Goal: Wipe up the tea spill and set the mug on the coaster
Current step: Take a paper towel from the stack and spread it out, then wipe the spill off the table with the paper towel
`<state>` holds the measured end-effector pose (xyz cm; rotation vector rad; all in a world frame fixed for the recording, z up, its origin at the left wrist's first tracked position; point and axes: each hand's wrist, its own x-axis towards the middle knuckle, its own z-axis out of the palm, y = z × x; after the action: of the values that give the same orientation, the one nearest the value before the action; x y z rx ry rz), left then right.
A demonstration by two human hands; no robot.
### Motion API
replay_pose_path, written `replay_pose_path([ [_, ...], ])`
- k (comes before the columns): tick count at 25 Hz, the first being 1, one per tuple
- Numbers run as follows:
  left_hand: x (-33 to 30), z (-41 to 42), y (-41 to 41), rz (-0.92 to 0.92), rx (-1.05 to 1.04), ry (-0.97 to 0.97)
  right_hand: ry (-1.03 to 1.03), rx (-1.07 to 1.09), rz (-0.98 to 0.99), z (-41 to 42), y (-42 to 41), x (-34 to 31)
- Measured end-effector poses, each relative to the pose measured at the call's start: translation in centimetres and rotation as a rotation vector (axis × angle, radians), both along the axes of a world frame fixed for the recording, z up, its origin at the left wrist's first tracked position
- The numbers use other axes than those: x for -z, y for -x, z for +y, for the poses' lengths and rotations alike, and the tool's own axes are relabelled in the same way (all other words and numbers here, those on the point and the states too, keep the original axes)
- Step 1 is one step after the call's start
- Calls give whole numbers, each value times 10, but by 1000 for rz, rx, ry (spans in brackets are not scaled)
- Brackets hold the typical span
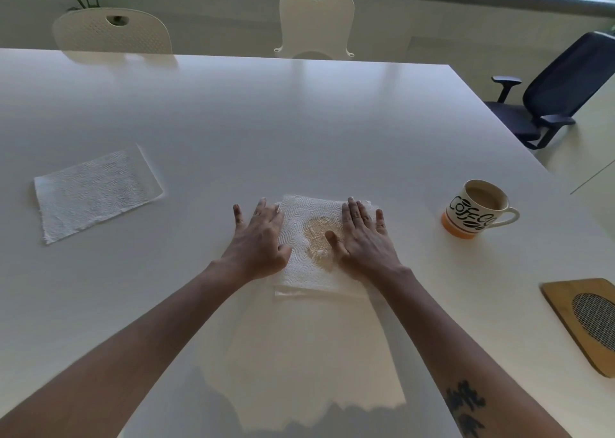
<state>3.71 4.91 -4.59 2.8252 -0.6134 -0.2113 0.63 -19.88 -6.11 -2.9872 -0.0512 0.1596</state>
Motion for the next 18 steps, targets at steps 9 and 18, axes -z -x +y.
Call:
replay_pose_path([
  [9,-16,-27,-25,-125,152,204,-263,6,-349,-11,-15,-21],
  [18,-10,-27,-35,-157,226,87,-10,-80,-148,-8,-2,-25],
])
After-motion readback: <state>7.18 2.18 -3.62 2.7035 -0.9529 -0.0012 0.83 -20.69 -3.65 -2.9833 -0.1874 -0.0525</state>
